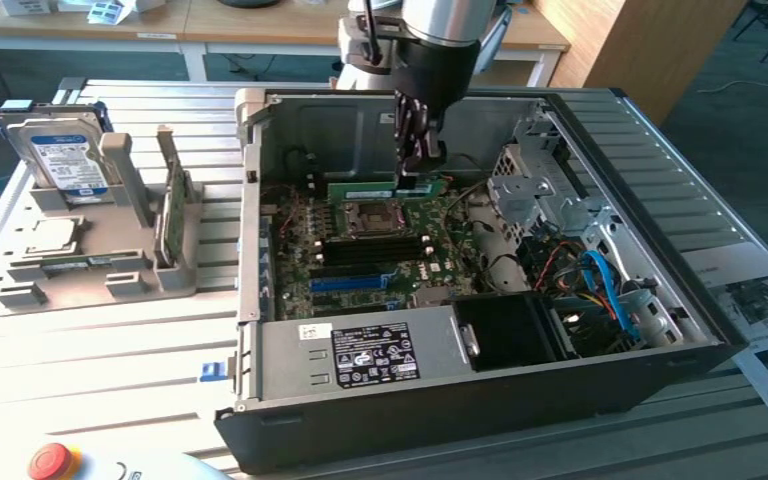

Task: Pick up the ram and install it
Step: 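Insert the ram into the slot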

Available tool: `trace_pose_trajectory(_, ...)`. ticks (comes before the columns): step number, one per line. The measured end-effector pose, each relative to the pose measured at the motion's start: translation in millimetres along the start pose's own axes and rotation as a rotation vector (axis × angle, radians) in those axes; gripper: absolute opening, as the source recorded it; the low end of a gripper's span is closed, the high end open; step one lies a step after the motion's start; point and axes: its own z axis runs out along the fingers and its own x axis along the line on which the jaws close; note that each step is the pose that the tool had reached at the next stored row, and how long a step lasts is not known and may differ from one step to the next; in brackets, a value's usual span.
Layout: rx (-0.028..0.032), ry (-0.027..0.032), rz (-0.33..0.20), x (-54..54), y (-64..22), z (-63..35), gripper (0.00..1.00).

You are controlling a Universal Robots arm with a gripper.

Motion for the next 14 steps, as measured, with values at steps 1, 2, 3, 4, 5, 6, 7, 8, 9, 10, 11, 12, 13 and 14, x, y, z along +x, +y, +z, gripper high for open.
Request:
trace_pose_trajectory(1,0.0000,-0.0001,0.001,0.0,0.0,1.4,0.12)
trace_pose_trajectory(2,0.0000,-0.0003,0.002,-0.1,-0.1,2.8,0.12)
trace_pose_trajectory(3,0.0000,-0.0002,0.003,-0.1,-0.1,4.1,0.12)
trace_pose_trajectory(4,-0.0001,-0.0002,0.003,-0.2,-0.2,5.4,0.12)
trace_pose_trajectory(5,-0.0001,-0.0002,0.004,-0.2,-0.2,6.8,0.12)
trace_pose_trajectory(6,-0.0002,-0.0002,0.005,-0.2,-0.3,8.1,0.12)
trace_pose_trajectory(7,-0.0002,-0.0002,0.006,-0.3,-0.3,9.4,0.12)
trace_pose_trajectory(8,-0.0002,-0.0003,0.006,-0.3,-0.4,10.8,0.12)
trace_pose_trajectory(9,-0.0003,-0.0003,0.007,-0.4,-0.4,12.2,0.12)
trace_pose_trajectory(10,-0.0002,-0.0004,0.008,-0.4,-0.5,13.4,0.12)
trace_pose_trajectory(11,-0.0002,-0.0004,0.008,-0.4,-0.5,14.5,0.12)
trace_pose_trajectory(12,-0.0003,-0.0005,0.009,-0.5,-0.5,15.4,0.12)
trace_pose_trajectory(13,-0.0003,-0.0004,0.009,-0.5,-0.6,15.8,0.12)
trace_pose_trajectory(14,-0.0004,-0.0003,0.009,-0.5,-0.5,15.8,0.12)
